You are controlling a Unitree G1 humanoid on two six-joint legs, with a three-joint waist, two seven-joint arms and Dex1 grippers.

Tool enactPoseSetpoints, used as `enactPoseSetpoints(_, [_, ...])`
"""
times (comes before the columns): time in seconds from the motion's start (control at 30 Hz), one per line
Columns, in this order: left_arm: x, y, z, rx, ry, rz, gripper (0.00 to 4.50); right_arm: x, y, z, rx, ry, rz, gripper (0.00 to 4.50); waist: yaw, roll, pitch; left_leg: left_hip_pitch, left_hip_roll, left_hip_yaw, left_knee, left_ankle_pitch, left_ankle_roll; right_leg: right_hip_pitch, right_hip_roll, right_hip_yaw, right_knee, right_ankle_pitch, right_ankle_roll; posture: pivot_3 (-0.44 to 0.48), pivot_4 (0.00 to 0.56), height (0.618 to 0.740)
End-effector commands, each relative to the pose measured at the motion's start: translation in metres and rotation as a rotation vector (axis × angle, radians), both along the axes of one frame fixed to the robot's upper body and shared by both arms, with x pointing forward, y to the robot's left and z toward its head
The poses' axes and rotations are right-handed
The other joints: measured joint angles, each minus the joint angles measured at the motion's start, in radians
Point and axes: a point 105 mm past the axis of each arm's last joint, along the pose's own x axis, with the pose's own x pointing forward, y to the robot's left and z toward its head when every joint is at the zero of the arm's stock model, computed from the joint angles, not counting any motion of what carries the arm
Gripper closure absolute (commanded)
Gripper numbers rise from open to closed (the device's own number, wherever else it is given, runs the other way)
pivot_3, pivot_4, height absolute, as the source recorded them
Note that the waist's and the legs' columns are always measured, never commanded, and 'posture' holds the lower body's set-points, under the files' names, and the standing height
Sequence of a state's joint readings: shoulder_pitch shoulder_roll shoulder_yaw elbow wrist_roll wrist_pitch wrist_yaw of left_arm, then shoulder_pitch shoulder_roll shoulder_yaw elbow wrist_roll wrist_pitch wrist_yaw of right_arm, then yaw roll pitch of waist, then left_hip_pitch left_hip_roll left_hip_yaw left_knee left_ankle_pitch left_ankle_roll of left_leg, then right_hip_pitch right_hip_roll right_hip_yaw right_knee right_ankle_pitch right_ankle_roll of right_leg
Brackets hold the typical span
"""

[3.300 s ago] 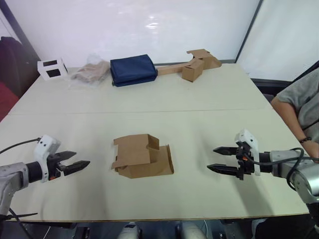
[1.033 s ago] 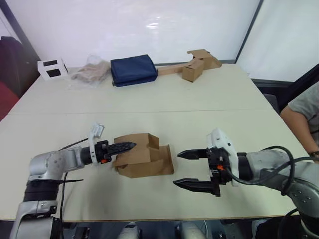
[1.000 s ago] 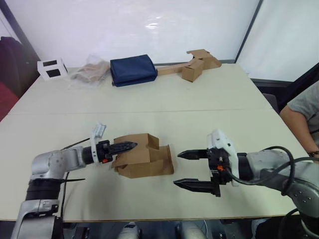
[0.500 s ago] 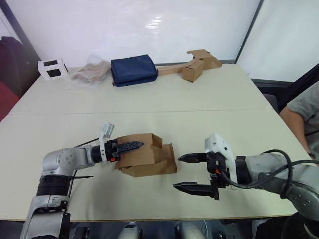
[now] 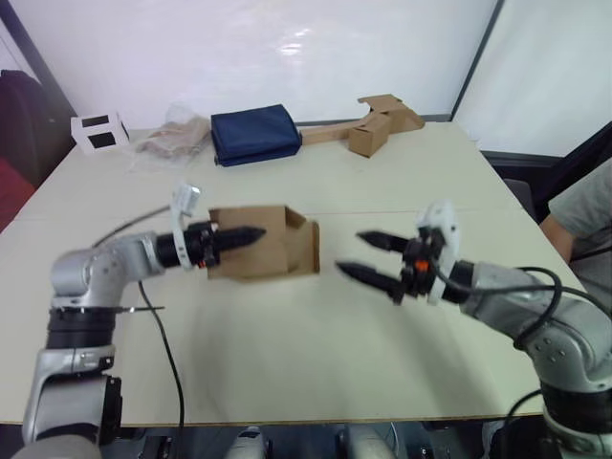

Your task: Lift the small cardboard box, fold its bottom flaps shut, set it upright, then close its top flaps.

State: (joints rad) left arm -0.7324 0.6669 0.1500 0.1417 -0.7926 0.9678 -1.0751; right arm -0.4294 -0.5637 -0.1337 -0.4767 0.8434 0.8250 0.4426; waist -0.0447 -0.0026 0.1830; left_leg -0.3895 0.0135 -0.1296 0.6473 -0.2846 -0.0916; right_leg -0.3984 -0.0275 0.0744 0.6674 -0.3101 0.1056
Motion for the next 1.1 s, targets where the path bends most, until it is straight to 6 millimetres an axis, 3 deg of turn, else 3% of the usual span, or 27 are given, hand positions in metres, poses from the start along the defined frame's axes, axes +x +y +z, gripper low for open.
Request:
enactPoseSetpoints(0.03, [0.001,0.0,0.038,0.066,-0.204,-0.011,4.5,0.019,-0.008,0.031,0.125,-0.124,-0.138,1.92,0.0,0.0,0.0,0.0,0.0,0.0,0.0,0.0,-0.001,0.0,0.0,0.0,0.0,0.0,0.0,0.0,0.15,0.74])
enactPoseSetpoints(0.23, [0.011,0.0,0.071,0.141,-0.382,-0.002,4.5,0.035,0.01,0.063,0.268,-0.209,-0.16,4.35,-0.002,0.001,0.0,-0.001,0.0,0.0,0.0,0.004,-0.006,-0.001,0.0,0.0,0.001,0.0,0.0,0.0,0.15,0.74])
enactPoseSetpoints(0.27, [0.011,0.0,0.075,0.146,-0.401,-0.007,4.5,0.036,0.012,0.066,0.277,-0.218,-0.157,4.44,-0.003,0.001,0.0,-0.001,0.0,0.0,0.0,0.003,-0.006,-0.002,0.0,0.0,0.002,0.0,0.0,0.0,0.15,0.74])
enactPoseSetpoints(0.53, [0.015,-0.003,0.09,0.158,-0.468,-0.018,4.5,0.03,0.048,0.072,0.265,-0.236,0.004,4.44,-0.017,0.001,0.0,-0.001,0.0,0.0,-0.001,0.004,-0.006,-0.003,0.0,0.0,0.003,0.0,0.0,0.0,0.15,0.74])
enactPoseSetpoints(0.67, [0.016,-0.002,0.1,0.127,-0.492,-0.009,4.5,0.002,0.071,0.022,0.04,-0.153,0.206,4.44,-0.025,0.001,0.0,-0.001,0.0,-0.001,-0.001,0.003,-0.006,-0.003,0.0,0.0,0.003,0.0,0.0,0.0,0.15,0.74])
enactPoseSetpoints(0.77, [0.013,-0.003,0.103,0.123,-0.503,-0.02,4.5,0.002,0.072,0.013,0.004,-0.156,0.196,4.44,-0.029,0.001,0.0,-0.002,0.0,-0.001,0.0,0.003,-0.004,-0.003,0.0,0.0,0.002,0.0,0.0,0.0,0.15,0.74])
enactPoseSetpoints(0.87, [0.009,-0.005,0.107,0.122,-0.517,-0.038,4.5,0.006,0.071,0.015,0.012,-0.178,0.165,4.44,-0.029,0.001,0.0,-0.002,0.0,0.0,0.0,0.002,-0.003,-0.004,0.001,0.001,0.005,0.0,0.0,0.0,0.15,0.74])
enactPoseSetpoints(1.1, [0.008,-0.003,0.106,0.138,-0.515,-0.049,4.5,0.019,0.048,0.063,0.19,-0.345,0.041,4.44,-0.025,0.001,0.0,-0.002,-0.001,0.0,0.0,0.002,-0.004,-0.004,0.0,0.001,0.005,0.0,0.0,0.0,0.15,0.74])
